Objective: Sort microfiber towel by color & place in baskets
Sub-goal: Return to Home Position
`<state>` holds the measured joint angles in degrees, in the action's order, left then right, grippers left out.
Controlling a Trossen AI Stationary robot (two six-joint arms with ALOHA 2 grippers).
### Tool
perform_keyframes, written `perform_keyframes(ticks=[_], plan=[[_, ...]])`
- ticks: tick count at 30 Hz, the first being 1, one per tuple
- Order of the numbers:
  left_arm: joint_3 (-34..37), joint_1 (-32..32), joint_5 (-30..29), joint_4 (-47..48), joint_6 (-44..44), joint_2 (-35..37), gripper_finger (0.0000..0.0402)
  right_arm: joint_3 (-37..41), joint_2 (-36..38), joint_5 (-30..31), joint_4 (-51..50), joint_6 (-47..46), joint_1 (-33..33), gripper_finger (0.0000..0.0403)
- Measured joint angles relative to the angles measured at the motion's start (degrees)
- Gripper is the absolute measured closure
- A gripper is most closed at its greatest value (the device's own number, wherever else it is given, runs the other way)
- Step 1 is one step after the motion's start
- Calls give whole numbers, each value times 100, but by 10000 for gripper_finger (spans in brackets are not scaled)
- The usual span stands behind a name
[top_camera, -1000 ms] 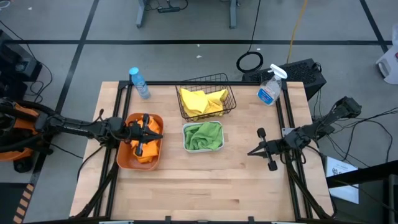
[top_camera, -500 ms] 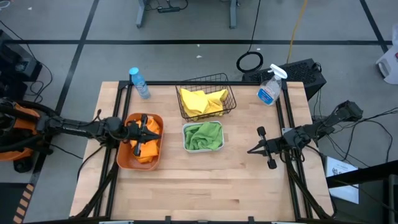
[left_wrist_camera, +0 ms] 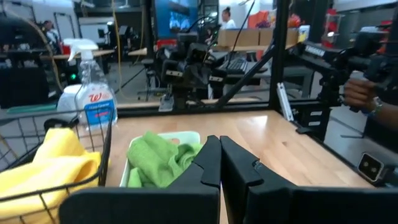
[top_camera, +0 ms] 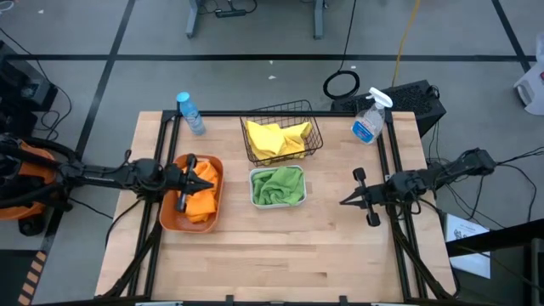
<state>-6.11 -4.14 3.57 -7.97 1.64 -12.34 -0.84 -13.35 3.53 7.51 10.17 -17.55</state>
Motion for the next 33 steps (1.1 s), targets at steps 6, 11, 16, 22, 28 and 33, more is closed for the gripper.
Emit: perform_keyframes(ticks=[6,11,16,22,28,33], plan=[[0,0,90,151,12,259,402,-2,250,-257,-4,149,200,403],[9,0,87,141,33,281,402,-2,326,-258,-7,164,298,403],[510,0,80,-319,-77,351,402,-2,324,-272,-14,120,298,403],[568,0,-68,-201,-237,407,402,-4,345,-341,-134,151,341,403],[568,0,66,-145,-276,519,402,-4,626,-363,-326,129,705,403],[570,0,12,91,-283,685,402,-6,1158,-390,-668,51,942,403]])
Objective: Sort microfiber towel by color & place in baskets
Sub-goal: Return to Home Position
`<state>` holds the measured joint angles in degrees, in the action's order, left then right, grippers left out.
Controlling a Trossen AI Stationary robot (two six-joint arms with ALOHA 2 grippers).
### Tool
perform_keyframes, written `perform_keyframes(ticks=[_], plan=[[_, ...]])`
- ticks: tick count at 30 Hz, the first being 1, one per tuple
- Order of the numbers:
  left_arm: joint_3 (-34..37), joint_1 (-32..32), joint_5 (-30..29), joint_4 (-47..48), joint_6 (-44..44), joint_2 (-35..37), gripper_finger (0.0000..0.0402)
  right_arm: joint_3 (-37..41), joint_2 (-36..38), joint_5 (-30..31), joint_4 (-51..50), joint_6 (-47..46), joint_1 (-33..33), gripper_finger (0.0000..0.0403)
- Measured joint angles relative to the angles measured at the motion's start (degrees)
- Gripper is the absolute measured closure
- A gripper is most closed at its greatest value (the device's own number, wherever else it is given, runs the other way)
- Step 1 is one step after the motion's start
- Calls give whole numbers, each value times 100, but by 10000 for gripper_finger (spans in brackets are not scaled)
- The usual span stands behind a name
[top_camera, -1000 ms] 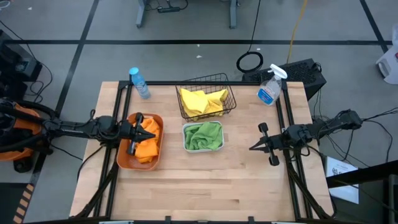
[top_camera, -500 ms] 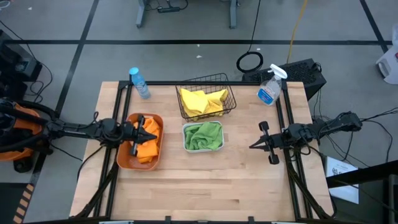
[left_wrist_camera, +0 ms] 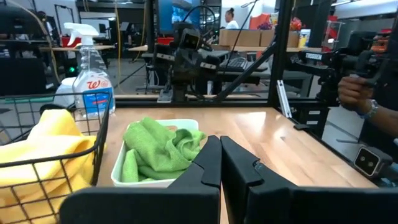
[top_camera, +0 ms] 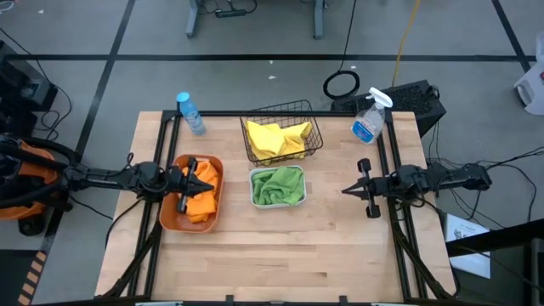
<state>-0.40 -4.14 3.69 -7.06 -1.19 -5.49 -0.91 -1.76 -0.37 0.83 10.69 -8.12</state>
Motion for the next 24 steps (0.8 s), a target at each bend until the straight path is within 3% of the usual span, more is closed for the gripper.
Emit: perform_keyframes(ticks=[11,24], plan=[[4,0,-106,255,-131,102,402,-5,162,-1,6,-400,142,403],[7,0,-254,604,-86,164,402,-2,138,46,10,-87,140,403]])
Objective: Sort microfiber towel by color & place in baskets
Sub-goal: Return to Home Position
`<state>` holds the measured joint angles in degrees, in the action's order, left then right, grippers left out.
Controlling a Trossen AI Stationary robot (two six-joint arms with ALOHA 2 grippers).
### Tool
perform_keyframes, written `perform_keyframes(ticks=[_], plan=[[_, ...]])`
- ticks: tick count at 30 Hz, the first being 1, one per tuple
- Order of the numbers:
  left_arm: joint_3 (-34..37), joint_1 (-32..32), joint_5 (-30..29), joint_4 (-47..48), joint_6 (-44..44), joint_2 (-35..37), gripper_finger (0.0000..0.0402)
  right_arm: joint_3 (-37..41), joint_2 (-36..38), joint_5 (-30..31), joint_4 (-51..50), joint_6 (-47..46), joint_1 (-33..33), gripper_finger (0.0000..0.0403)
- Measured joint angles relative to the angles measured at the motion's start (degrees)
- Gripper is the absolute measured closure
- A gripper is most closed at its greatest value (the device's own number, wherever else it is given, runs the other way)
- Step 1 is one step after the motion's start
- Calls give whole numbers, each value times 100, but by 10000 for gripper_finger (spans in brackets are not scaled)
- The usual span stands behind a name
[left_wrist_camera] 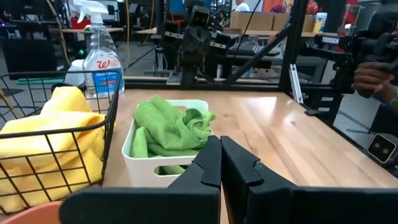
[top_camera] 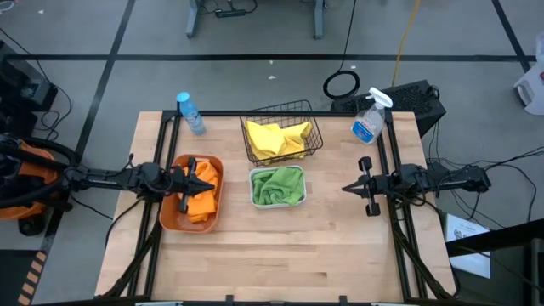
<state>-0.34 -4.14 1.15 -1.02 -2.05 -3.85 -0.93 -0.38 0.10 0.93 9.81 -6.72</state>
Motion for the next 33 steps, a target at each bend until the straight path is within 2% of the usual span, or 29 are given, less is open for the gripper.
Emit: perform_keyframes(ticks=[12,27,33], plan=[[2,0,0,9,423,118,402,2,0,2,9,-357,0,403],[4,-11,41,22,394,251,401,4,0,2,9,-357,-2,403],[4,-11,35,17,394,251,384,4,0,2,10,-357,-1,403]])
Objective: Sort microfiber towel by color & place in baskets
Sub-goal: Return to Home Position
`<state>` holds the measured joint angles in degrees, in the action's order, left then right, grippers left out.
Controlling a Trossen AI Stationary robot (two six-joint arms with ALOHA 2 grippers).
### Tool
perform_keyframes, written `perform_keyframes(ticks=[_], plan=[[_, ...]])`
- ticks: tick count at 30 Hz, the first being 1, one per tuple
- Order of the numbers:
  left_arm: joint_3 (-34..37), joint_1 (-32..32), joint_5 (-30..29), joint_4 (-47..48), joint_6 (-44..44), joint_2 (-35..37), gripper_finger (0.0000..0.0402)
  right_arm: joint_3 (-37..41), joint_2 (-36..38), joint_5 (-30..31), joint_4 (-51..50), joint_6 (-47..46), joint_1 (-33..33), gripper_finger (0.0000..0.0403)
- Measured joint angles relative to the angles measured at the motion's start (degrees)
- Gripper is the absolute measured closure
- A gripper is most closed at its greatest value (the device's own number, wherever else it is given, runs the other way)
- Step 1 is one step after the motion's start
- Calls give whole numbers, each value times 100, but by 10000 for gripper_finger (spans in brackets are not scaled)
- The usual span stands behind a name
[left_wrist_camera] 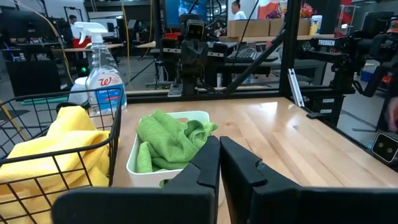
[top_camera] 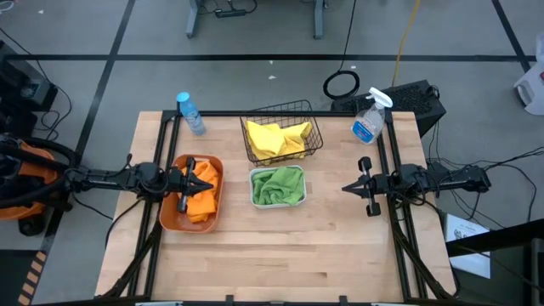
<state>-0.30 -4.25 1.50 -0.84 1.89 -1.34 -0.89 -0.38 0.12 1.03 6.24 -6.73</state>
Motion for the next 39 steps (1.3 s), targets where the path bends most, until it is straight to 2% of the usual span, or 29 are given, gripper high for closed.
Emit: perform_keyframes(ticks=[39], plan=[[2,0,-35,-11,0,-2,378,2,0,0,0,-1,1,402]])
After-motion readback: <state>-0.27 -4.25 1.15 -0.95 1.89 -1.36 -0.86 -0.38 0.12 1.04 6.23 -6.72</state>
